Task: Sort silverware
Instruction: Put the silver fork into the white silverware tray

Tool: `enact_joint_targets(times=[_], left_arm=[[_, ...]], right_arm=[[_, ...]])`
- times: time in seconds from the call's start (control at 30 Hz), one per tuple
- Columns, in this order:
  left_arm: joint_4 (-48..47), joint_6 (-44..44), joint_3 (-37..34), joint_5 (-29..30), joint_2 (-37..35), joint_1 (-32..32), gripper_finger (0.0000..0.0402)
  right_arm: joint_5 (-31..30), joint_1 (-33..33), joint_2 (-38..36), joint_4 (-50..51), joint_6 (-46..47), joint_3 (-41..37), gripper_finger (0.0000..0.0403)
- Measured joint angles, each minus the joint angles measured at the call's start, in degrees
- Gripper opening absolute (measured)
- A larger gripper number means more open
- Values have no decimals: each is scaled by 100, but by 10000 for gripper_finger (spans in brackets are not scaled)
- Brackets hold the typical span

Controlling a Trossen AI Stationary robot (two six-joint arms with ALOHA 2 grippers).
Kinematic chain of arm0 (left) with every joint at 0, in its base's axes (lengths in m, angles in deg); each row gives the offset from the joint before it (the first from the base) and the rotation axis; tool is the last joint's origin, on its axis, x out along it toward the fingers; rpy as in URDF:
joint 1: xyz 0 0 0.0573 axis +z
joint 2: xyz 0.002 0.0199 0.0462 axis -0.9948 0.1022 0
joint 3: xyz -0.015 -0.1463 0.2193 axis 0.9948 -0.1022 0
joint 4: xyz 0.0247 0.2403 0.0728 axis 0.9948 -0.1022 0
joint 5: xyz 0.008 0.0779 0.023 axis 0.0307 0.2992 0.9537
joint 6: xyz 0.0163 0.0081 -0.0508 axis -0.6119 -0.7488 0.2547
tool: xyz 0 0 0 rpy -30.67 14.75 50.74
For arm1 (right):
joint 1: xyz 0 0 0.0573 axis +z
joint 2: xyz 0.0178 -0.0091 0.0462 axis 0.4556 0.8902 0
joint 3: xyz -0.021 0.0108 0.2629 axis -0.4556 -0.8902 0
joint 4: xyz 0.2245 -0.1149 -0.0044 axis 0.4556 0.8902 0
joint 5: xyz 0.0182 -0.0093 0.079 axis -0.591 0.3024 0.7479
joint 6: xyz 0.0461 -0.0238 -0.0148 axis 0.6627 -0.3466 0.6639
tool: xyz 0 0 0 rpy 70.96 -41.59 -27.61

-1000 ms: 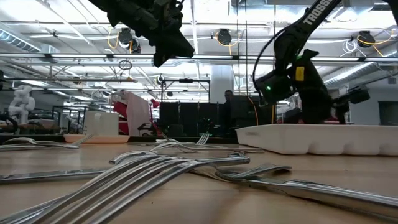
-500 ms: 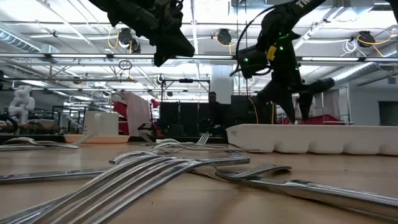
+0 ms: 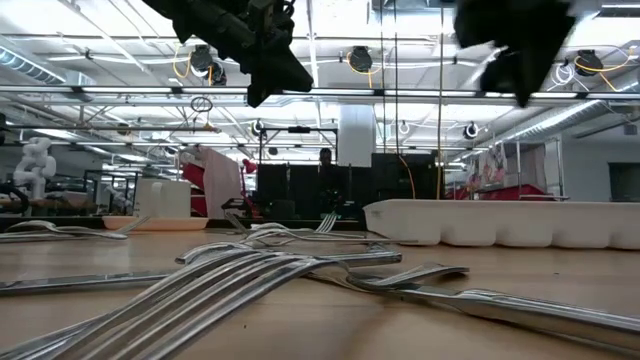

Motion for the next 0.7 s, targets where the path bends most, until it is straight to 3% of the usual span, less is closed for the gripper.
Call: enact_joint_targets(times=[0.17,0.37,0.47,0.57,0.7], left_arm=[[0,0,0,0,0,1,65],[6,221,0,-166,0,-1,65],[-53,502,0,-645,-132,-42,65],[-446,466,2,-981,-565,-301,65],[-1903,291,4,-381,-1373,-855,65]], right_arm=[[4,1280,-697,-905,2515,-1074,142],[-238,2674,-588,-2858,4532,-1928,142],[-761,2985,-292,-3615,4814,-1987,142],[-909,3046,79,-4072,4836,-1988,142],[-916,3049,517,-4600,4439,-1988,142]])
